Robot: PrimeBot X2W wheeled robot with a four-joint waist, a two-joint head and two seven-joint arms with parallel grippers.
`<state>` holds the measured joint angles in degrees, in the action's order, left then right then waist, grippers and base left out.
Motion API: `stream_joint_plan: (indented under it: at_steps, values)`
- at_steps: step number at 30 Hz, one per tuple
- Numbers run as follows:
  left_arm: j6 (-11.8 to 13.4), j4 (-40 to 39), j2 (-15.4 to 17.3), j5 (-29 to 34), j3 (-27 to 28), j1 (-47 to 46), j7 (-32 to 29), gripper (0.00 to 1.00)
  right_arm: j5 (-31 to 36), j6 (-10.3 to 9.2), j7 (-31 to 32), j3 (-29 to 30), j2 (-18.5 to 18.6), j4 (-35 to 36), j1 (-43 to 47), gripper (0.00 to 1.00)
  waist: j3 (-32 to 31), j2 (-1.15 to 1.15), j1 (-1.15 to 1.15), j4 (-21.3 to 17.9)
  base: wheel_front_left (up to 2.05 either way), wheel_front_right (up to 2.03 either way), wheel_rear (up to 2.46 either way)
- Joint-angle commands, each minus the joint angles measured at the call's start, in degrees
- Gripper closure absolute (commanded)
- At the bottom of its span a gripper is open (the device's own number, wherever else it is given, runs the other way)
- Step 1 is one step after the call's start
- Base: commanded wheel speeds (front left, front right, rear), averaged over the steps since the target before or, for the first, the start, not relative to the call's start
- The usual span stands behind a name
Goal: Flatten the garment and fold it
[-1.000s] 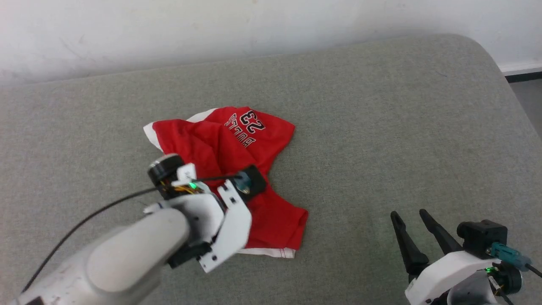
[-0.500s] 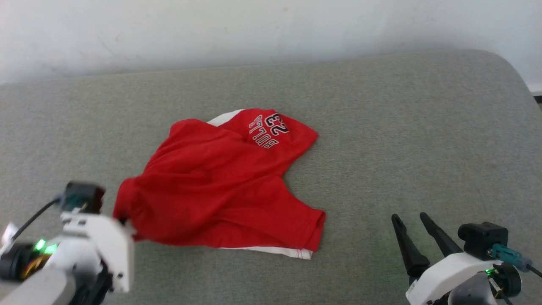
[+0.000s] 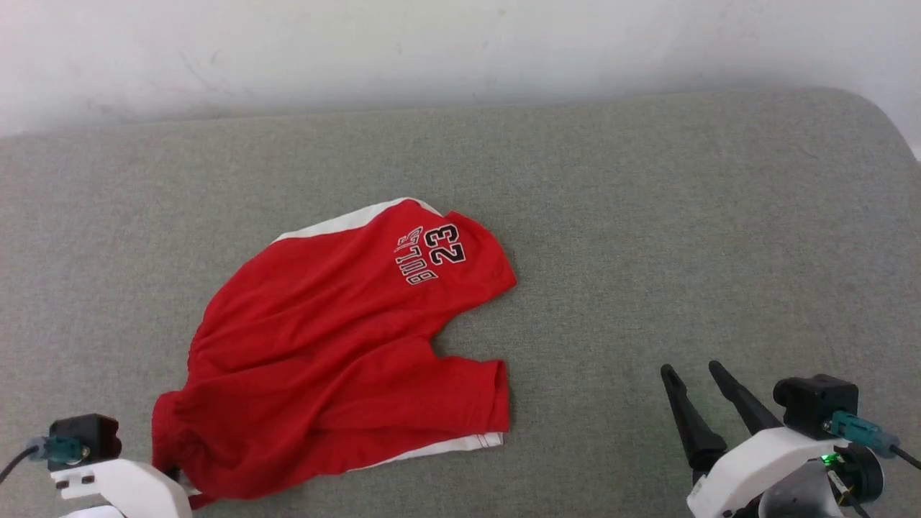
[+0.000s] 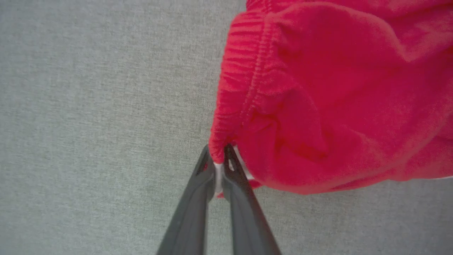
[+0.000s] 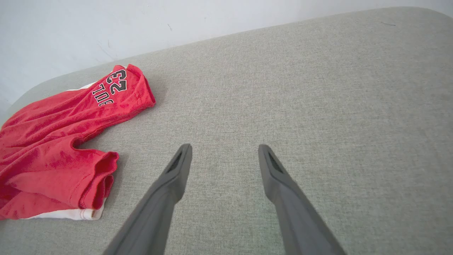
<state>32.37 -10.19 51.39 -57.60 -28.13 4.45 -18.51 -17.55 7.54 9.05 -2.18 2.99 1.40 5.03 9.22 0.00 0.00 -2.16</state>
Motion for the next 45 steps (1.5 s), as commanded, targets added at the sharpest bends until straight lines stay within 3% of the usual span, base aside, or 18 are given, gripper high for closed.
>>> stream_joint_plan:
  at_steps: [1, 10, 15, 23, 25, 32, 39, 45]
  values:
    - [-0.76, 1.13, -1.96, -0.38, 0.90, -0.12, 2.24, 0.00, -0.05, -0.05, 0.05, -0.10, -0.12, 0.04, 0.31, 0.00, -0.82, 0.00, 0.00, 0.02, 0.00, 0.00, 0.00]
    - [-0.53, -4.71, -2.81, 4.67, 2.26, -4.02, 9.03, 0.00, 0.27, -0.05, 0.69, 0.63, -0.12, 0.67, 1.86, 0.00, -3.48, 0.00, 0.00, 1.01, 0.00, 0.00, 0.00]
    - [-6.47, -5.14, -4.85, 9.89, -6.56, -12.84, 3.56, 0.00, 0.79, -0.05, 1.47, -0.12, -0.12, 1.39, 1.41, 0.00, -3.55, 0.00, 0.00, 0.95, 0.00, 0.00, 0.00]
    - [-17.36, 8.95, -10.28, 12.59, -17.52, -23.83, -7.37, 0.00, 0.81, -0.05, 1.76, -0.69, -0.12, 1.53, 1.07, 0.00, -3.11, 0.00, 0.00, -1.41, 0.00, 0.00, 0.00]
    - [-18.77, 12.01, -10.62, 13.34, -18.50, -25.58, -8.36, 1.00, 0.66, -0.05, 1.68, -0.55, -0.12, 1.50, 1.18, 0.00, -2.91, 0.00, 0.00, -2.03, 0.00, 0.00, 0.00]
    - [-21.52, 17.69, -11.07, 15.09, -18.40, -31.71, -8.54, 1.00, 0.56, -0.05, 1.44, -0.35, -0.12, 1.38, 0.96, 0.00, -2.22, 0.00, 0.00, -3.43, 0.00, 0.00, 0.00]
    - [-23.43, 21.78, -14.62, 15.62, -18.17, -37.33, -7.61, 1.00, 0.73, -0.05, 1.45, -1.04, -0.12, 1.28, -0.24, 0.00, -1.20, 0.00, 0.00, -4.65, 0.00, 0.00, 0.00]
    - [-23.87, 21.79, -13.69, 14.77, -18.38, -36.16, -8.01, 1.00, 0.52, -0.05, 1.10, -0.53, -0.12, 1.03, 0.30, 0.00, -1.51, 0.00, 0.00, -5.03, 0.00, 0.00, 0.00]
